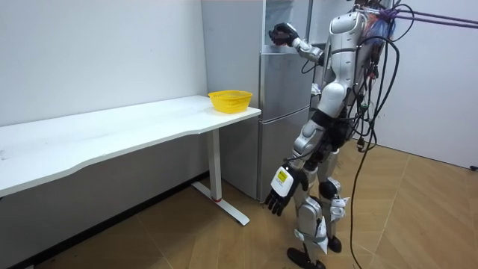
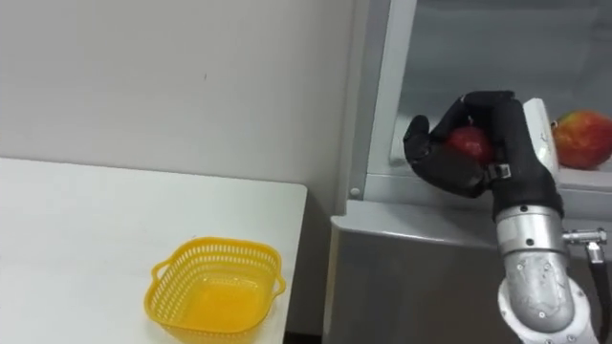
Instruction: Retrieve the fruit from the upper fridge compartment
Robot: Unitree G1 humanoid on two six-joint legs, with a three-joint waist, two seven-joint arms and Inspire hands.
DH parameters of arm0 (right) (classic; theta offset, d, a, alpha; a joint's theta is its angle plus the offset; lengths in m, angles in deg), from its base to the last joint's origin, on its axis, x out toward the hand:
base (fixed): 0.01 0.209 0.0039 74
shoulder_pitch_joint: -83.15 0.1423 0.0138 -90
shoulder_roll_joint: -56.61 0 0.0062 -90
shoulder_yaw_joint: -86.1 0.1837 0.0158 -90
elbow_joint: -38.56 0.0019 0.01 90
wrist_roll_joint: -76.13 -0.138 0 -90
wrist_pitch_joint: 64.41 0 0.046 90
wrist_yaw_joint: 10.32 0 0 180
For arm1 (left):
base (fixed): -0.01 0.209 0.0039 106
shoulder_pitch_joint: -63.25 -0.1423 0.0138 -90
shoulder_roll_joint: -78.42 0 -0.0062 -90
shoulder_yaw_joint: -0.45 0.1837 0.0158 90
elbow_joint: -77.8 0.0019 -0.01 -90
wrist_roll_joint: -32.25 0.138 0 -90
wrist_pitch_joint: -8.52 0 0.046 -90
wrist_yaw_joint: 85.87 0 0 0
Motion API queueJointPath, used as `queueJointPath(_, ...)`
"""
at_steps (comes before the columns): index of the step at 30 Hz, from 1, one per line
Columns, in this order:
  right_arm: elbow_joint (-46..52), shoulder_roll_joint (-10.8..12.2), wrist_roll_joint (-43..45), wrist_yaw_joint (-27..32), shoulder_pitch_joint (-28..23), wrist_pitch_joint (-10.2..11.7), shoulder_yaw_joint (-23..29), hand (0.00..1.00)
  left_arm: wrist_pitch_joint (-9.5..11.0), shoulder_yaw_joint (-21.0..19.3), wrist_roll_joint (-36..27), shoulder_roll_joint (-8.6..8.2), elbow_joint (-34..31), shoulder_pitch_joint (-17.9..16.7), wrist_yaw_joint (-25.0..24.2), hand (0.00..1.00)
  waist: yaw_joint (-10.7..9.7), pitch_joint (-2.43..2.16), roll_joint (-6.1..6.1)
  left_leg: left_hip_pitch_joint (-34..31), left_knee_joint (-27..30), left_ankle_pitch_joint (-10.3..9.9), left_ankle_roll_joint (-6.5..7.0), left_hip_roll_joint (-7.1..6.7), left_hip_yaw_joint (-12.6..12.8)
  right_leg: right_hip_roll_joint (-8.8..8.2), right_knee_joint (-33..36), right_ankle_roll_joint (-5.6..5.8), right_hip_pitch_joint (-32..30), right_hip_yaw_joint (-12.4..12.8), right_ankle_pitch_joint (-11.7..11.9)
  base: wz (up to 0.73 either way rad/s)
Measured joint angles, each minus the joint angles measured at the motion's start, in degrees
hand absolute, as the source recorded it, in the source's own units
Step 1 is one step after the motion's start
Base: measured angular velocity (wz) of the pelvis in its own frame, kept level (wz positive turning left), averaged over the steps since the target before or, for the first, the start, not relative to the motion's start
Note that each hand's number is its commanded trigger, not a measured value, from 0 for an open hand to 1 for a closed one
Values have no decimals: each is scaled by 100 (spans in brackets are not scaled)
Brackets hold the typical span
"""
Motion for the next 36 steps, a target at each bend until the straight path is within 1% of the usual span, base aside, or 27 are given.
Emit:
queueJointPath(4, 703, 120, 453, 478, -110, 19, 153, 100, 13, 6, -7, -15, 51, 8, 0, 0, -44, -5, -1, -39, -36, -1, 1, 4, 13, -2, 13, 0, -38, 8, 0, -1)
queueJointPath(6, 1023, 208, 501, 621, -133, 107, 168, 100, 24, 28, -22, -20, 52, 2, 0, 0, -88, -8, -4, -41, -43, -1, 0, 6, 16, 3, 15, 0, -47, 38, 0, 0)
queueJointPath(7, 1196, 259, 516, 692, -140, 202, 163, 100, 35, 35, -82, -30, 52, 2, 8, 0, -117, -8, -1, -41, -39, -1, 0, 5, 17, 3, 15, 0, -42, 42, 0, 0)
queueJointPath(8, 1307, 314, 624, 763, -144, 285, 164, 100, 61, 35, -115, -37, 53, 3, 30, 0, -140, -9, -5, -37, -39, 0, 0, 4, 17, 2, 15, 0, -40, 46, 0, 0)
queueJointPath(11, 1540, 465, 1036, 955, -256, 396, 167, 100, 180, 35, -113, -47, 82, 13, 58, 0, -143, -8, -6, -2, -44, -1, 1, 2, 22, 2, 16, 0, -15, 55, 0, 0)
queueJointPath(12, 1599, 491, 1129, 963, -292, 398, 163, 100, 193, 35, -114, -55, 84, 7, 61, 0, -142, -6, -2, 15, -52, -1, 1, 1, 26, 2, 16, 0, -4, 60, 0, -4)
queueJointPath(13, 1673, 524, 1291, 997, -338, 452, 142, 100, 206, 53, -123, -73, 93, 3, 60, 0, -138, 13, 24, 48, -66, -1, 1, 1, 40, 2, 15, 0, 23, 66, 0, -4)
queueJointPath(14, 1764, 555, 1427, 1012, -404, 502, 140, 100, 213, 95, -143, -78, 96, 8, 59, 0, -142, 23, 41, 55, -72, -1, 1, 1, 44, 2, 14, 0, 27, 60, 0, -3)
queueJointPath(18, 2206, 595, 1670, 988, -662, 529, -98, 100, 254, 280, -214, -79, 166, 32, 59, 0, -141, 24, 46, 52, -82, 0, 0, 5, 52, 2, 14, 0, 20, 41, 0, 0)
queueJointPath(19, 2277, 595, 1724, 920, -709, 573, -201, 100, 255, 328, -214, -80, 215, 46, 59, 0, -145, 23, 43, 52, -87, 0, 0, 5, 58, 3, 15, 0, 15, 47, 0, -3)
queueJointPath(22, 2369, 595, 1968, 654, -714, 604, -363, 100, 274, 375, -214, -78, 262, 82, 51, 0, -129, 12, 24, 50, -93, 0, 1, 4, 72, 2, 16, 0, 4, 56, 0, -1)
queueJointPath(24, 2451, 598, 2205, 523, -707, 628, -416, 100, 352, 375, -215, -61, 277, 115, 44, 0, -118, 14, 4, 51, -100, 0, 1, 4, 71, 2, 16, 0, 2, 56, 0, 0)
queueJointPath(27, 2516, 598, 2332, 415, -698, 760, -615, 100, 467, 438, -243, -18, 296, 142, 50, 0, -72, 27, -22, 54, -110, 1, 1, 7, 68, 4, 11, 0, 2, 55, 0, 0)
queueJointPath(29, 2521, 598, 2449, 329, -697, 837, -766, 100, 522, 470, -236, -13, 297, 208, 45, 0, 29, 39, -52, 29, -114, 1, 1, 11, 78, 4, 12, 0, -30, 52, 0, 0)
queueJointPath(30, 2521, 598, 2495, 299, -690, 842, -811, 100, 533, 480, -234, -11, 304, 229, 44, 0, 65, 29, -76, 21, -113, 1, 0, 11, 77, 4, 14, 0, -38, 51, 0, 0)
queueJointPath(32, 2521, 603, 2675, 204, -646, 848, -974, 100, 610, 515, -229, -2, 433, 340, 26, 0, 185, 32, -117, 8, -110, 1, 0, 11, 50, 6, 17, 0, -44, 44, 0, 0)
queueJointPath(33, 2520, 603, 2712, 176, -629, 849, -1024, 100, 610, 530, -229, 1, 456, 357, 24, 0, 205, 34, -132, 8, -110, 1, 0, 11, 49, 6, 17, 0, -44, 44, 0, 4)
queueJointPath(35, 2517, 607, 2845, 51, -607, 896, -1144, 100, 615, 604, -223, 13, 502, 381, 11, 0, 340, 38, -184, 12, -99, 1, 0, 6, 49, 7, 16, 0, -38, 47, 0, 0)
queueJointPath(36, 2496, 607, 2921, 33, -577, 896, -1183, 100, 620, 611, -222, 13, 522, 380, 10, 0, 357, 45, -197, 20, -95, 1, 0, 5, 46, 6, 14, 0, -30, 43, 0, 0)
